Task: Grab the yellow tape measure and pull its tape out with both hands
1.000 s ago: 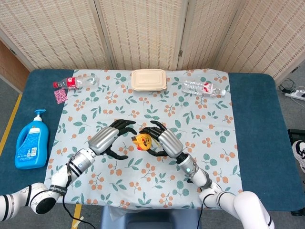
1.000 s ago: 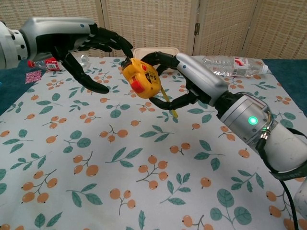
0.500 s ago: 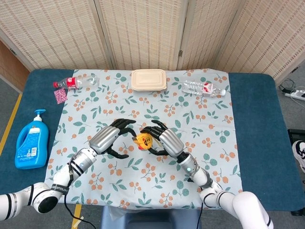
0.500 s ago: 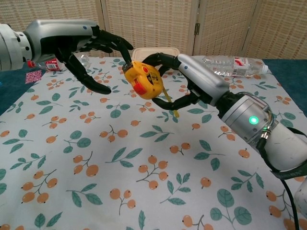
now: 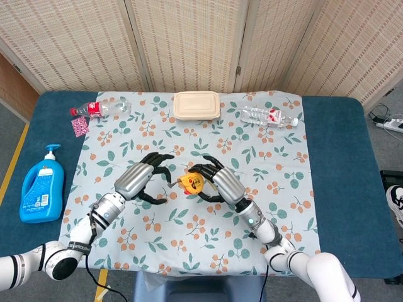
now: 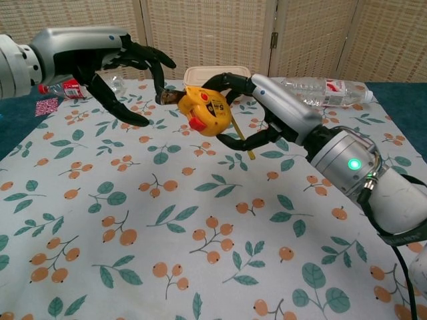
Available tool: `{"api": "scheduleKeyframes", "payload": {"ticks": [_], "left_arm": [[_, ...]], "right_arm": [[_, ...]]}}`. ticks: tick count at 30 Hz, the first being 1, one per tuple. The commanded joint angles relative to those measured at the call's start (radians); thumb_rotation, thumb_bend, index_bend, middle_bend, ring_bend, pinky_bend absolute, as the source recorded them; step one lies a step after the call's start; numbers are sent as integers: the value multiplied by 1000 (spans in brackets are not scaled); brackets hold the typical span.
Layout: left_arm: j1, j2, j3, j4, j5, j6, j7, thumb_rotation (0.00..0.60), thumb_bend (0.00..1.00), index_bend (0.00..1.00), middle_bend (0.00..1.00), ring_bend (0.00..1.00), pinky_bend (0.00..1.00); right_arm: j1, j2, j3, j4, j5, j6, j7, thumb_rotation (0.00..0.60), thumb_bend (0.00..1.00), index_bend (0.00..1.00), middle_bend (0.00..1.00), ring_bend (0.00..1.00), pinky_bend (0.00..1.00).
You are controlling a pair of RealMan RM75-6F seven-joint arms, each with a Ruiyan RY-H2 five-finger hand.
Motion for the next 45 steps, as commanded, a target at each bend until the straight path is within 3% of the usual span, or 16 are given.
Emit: {"api": "scheduleKeyframes", "payload": {"ticks": [1, 12, 21, 32, 39, 45], "left_arm": [[-1, -7, 0, 7, -7, 1, 4, 600, 193, 560, 159, 130, 0], [-3, -25, -7, 30, -4, -2, -28, 600, 238, 593, 178, 148, 0], [-2, -68, -15, 68, 0, 27, -30, 600, 438, 631, 211, 183, 0], [9, -100, -15, 107, -1, 55, -25, 600, 510, 660, 236, 201, 0], [32, -58, 6, 126, 62, 57, -80, 600, 527, 669, 247, 201, 0], [63, -8, 34, 147, 161, 73, -206, 600, 529, 677, 260, 214, 0]], "right_arm": [[1, -1, 0, 4, 1, 0, -1, 600, 387, 581, 484, 337, 116], [7, -7, -3, 29, -1, 3, -24, 600, 387, 581, 484, 345, 97], [12, -15, -2, 42, 3, 2, -27, 600, 386, 581, 484, 345, 91], [12, -11, 1, 45, 13, -8, -26, 600, 387, 580, 484, 345, 90], [2, 19, -17, 42, 4, -11, -25, 600, 387, 581, 484, 345, 91], [-16, 68, -30, 15, 2, -12, -20, 600, 388, 581, 485, 346, 90]]}}
